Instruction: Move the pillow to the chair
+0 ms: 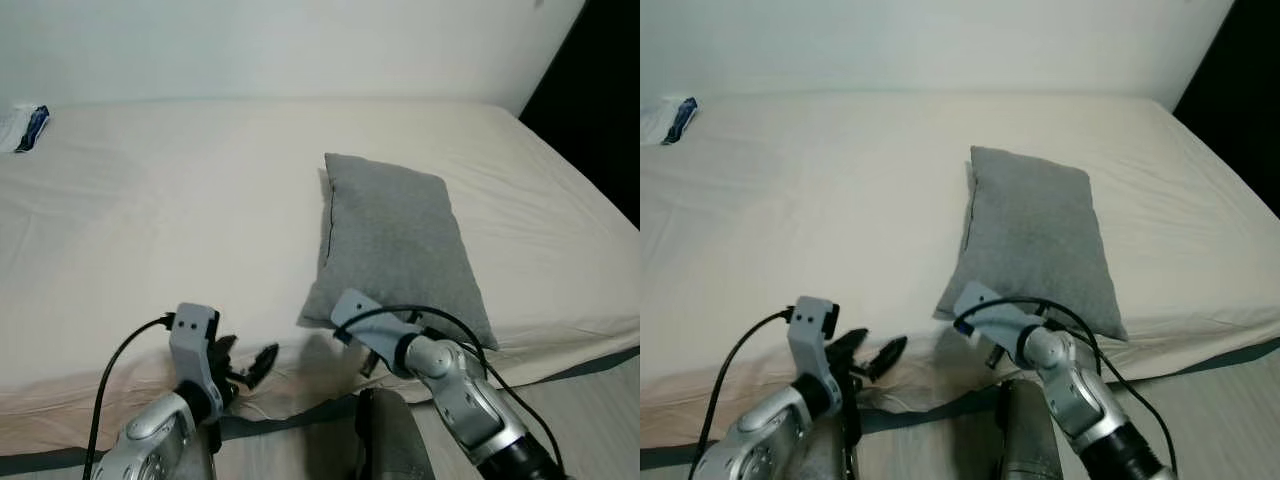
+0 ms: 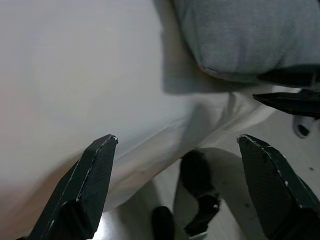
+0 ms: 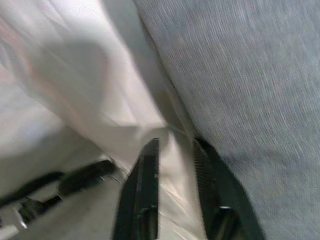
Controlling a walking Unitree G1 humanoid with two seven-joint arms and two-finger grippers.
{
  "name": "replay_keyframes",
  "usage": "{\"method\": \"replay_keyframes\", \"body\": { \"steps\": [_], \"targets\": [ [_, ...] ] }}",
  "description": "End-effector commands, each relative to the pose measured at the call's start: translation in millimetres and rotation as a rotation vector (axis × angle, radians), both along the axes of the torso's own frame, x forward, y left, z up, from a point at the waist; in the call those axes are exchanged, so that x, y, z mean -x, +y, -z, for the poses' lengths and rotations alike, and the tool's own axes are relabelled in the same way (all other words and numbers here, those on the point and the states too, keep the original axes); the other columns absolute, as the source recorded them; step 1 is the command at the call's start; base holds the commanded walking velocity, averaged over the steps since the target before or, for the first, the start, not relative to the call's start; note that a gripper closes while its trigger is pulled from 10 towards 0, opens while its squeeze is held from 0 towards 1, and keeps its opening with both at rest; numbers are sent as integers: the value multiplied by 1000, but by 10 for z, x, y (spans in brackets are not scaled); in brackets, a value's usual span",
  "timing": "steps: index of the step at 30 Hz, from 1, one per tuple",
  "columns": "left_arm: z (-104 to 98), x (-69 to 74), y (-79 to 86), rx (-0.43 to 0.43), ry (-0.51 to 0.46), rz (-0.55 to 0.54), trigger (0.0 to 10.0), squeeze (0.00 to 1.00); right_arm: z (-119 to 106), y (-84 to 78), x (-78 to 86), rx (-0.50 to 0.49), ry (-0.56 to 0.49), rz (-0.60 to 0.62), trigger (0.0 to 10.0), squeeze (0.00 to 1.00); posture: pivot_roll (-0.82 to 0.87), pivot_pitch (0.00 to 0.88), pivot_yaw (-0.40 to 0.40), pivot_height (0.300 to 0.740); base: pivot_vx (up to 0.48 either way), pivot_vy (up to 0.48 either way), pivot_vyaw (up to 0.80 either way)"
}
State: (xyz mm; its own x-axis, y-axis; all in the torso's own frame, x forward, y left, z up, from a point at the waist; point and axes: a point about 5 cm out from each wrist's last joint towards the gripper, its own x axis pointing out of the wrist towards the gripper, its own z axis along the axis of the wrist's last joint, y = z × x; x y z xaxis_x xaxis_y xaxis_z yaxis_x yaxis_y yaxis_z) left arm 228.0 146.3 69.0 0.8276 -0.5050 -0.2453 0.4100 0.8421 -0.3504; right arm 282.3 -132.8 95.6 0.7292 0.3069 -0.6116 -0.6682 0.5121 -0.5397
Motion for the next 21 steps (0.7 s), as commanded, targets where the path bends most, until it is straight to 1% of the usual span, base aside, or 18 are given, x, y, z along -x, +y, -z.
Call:
{"method": "replay_keyframes", "body": {
  "steps": [1,3,4,7,9,10,11,12,13,15,16,17,18,20,21],
  "targets": [
    [-2,33,-15,3,9,31,10000,0,-41,-12,22,12,-7,2,10000,1000,24,91,-103,547,0,0,0],
    [4,40,-33,2,11,36,10000,0,-110,-55,18,69,-39,-14,10000,1000,22,88,-102,547,0,0,0],
    [4,38,-47,8,11,38,10000,0,-161,-63,27,61,-54,-19,10000,1000,19,79,-101,547,0,0,0],
    [3,36,-57,13,11,39,10000,0,-199,-68,41,53,-61,-20,10000,1000,19,79,-102,547,0,0,0],
    [-17,31,-74,34,9,50,10000,0,-309,-82,109,25,-72,-27,10000,1000,16,76,-100,547,0,0,0],
    [-17,31,-74,34,9,50,10000,0,-309,-82,109,25,-72,-27,10000,1000,16,76,-100,547,0,0,0],
    [-26,35,-78,53,12,61,10000,0,-375,-66,162,-16,-72,-29,10000,1000,16,75,-99,547,0,0,0],
    [-26,35,-78,53,12,61,10000,0,-375,-66,162,-16,-72,-29,10000,1000,16,75,-99,547,0,0,0],
    [-38,47,-77,70,18,78,10000,0,-449,-36,218,-81,-73,-19,10000,1000,16,75,-99,547,0,0,0],
    [-38,47,-77,70,18,78,10000,0,-449,-36,218,-81,-73,-19,10000,1000,16,75,-99,547,0,0,0],
    [-49,67,-74,87,24,99,10000,0,-506,23,258,-252,-63,50,10000,1000,14,78,-100,547,0,0,0],
    [-49,67,-74,87,24,99,10000,0,-506,23,258,-252,-63,50,10000,1000,14,78,-100,547,0,0,0],
    [-63,87,-90,94,29,131,10000,0,-567,-114,117,-720,-140,420,10000,1000,14,86,-101,547,0,0,0],
    [-63,87,-90,94,29,131,10000,0,-567,-114,117,-720,-140,420,10000,1000,14,86,-101,547,0,0,0],
    [-65,85,-100,91,28,137,10000,0,-525,-217,70,-837,-170,571,10000,1000,11,87,-101,547,0,0,0]
  ]
}}
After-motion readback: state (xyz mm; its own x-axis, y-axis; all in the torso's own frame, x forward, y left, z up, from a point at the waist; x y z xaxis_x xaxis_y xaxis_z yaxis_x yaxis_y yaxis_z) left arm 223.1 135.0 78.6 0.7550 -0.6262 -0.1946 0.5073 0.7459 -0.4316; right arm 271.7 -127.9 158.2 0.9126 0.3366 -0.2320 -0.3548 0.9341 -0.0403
